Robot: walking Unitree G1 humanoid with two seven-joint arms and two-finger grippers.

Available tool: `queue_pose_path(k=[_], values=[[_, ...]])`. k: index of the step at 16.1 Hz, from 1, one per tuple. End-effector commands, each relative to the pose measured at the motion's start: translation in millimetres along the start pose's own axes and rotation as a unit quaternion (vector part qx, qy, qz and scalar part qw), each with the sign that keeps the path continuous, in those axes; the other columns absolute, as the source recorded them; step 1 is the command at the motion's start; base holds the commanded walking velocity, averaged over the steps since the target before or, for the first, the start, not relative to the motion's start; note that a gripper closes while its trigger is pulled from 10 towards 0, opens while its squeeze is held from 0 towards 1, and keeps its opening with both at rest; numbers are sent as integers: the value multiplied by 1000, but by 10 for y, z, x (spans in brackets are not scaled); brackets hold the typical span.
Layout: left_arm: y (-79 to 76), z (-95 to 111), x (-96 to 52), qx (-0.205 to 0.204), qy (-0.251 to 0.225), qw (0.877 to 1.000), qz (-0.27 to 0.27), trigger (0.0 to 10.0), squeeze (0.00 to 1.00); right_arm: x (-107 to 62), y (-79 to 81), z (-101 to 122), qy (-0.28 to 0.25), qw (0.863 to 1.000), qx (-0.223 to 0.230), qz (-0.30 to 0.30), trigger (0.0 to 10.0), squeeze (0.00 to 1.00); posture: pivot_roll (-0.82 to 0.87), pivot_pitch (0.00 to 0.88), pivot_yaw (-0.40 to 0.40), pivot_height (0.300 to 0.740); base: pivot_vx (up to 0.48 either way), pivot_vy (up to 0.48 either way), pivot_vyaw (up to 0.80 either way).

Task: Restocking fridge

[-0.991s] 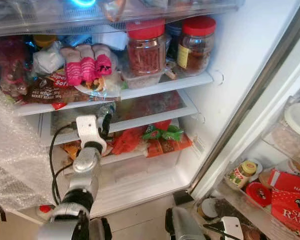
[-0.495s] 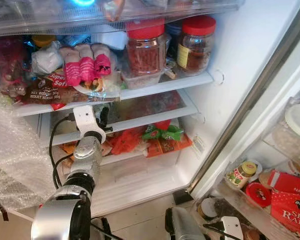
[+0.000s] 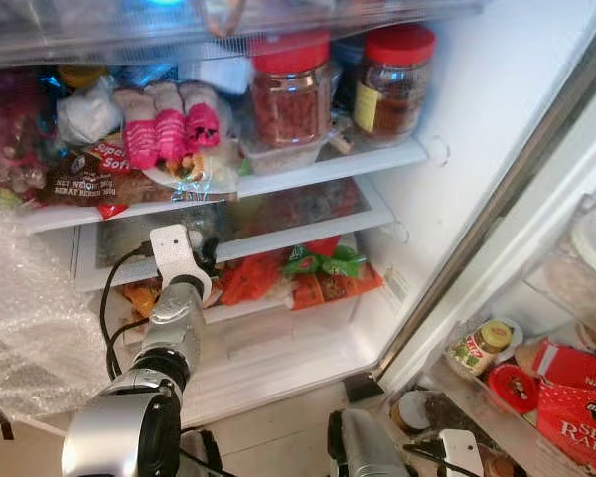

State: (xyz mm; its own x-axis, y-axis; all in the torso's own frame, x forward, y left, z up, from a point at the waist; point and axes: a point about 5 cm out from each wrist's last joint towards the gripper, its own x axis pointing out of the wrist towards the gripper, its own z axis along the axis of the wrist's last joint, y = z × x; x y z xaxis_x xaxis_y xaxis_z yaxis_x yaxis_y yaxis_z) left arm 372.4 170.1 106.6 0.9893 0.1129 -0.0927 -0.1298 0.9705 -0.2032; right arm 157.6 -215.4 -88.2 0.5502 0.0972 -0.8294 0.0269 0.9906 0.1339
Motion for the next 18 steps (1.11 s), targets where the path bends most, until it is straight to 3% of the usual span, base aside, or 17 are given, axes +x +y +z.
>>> queue_pose_path(k=[1,7,13,14,15,18], values=[[60,-38,-11,-3,9,1000,19,10000,1000,-4,18,-63,11,1000,7,3,10000,0,-206,118,-40,606,0,0,0],[-124,192,5,37,-78,996,-21,10000,1000,-1,26,-61,9,1000,9,1,10000,0,-206,114,-33,606,0,0,0],[-220,154,-90,128,-115,984,-55,10000,1000,5,41,-54,7,1000,11,3,10000,0,-199,109,-26,606,0,0,0],[-219,98,-117,137,-109,983,-60,10000,161,6,44,-52,7,1000,11,3,10000,0,-201,107,-23,606,0,0,0],[-216,71,-134,142,-108,982,-64,10000,0,6,46,-53,7,1000,11,4,10000,0,-202,104,-22,606,0,0,0],[-224,58,-202,164,-130,975,-77,10000,0,7,48,-55,7,1000,12,4,10000,0,-202,96,-17,606,0,0,0]])
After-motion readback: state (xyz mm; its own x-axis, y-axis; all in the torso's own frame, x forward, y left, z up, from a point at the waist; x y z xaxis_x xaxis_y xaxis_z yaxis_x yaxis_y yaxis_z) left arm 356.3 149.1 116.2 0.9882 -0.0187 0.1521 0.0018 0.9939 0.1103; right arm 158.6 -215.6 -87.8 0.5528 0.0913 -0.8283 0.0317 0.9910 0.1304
